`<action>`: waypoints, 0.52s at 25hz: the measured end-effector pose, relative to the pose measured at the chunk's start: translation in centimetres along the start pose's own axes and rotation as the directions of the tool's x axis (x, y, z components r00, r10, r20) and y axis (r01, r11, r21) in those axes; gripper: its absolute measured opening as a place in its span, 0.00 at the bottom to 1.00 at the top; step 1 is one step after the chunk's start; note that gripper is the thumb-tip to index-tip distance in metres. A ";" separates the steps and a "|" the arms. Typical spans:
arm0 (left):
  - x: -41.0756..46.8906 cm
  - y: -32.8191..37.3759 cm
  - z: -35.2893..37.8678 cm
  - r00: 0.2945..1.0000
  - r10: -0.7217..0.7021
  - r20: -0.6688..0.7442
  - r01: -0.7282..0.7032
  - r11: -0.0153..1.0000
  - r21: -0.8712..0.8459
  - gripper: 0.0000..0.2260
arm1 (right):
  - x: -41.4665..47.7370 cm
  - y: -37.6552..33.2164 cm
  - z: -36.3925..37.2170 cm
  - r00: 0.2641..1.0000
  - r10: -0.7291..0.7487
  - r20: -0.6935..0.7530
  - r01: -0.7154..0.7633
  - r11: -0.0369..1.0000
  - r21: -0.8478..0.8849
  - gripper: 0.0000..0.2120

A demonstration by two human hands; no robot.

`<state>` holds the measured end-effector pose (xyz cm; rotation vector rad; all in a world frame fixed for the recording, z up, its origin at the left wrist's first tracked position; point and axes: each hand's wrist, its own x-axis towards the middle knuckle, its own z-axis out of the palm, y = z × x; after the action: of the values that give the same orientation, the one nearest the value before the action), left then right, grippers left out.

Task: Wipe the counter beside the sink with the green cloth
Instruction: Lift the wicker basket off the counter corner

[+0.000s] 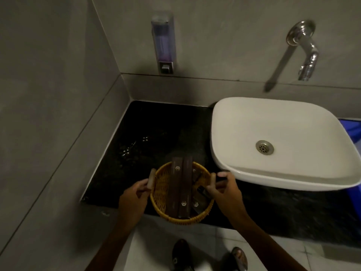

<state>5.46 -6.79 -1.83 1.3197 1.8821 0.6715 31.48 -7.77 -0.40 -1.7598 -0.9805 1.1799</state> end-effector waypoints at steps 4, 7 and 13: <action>-2.6 0.0 4.7 0.988 -0.064 0.137 0.068 0.997 -0.020 0.18 | -0.8 3.1 -4.2 0.999 -0.012 -0.041 0.007 0.993 -0.116 0.17; -3.3 1.5 6.5 0.999 -0.003 0.052 -0.003 0.995 0.102 0.16 | -0.3 4.2 -6.5 0.999 -0.019 0.028 0.025 0.978 -0.209 0.18; -6.4 13.1 13.9 0.910 0.394 -0.128 -0.346 0.893 0.289 0.17 | 0.6 3.7 -20.9 0.989 -0.147 -0.033 0.123 0.916 -0.383 0.08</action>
<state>25.26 -8.32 1.49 1.8780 1.9287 0.7791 52.04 -12.54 1.48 -1.9749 -1.3414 0.8837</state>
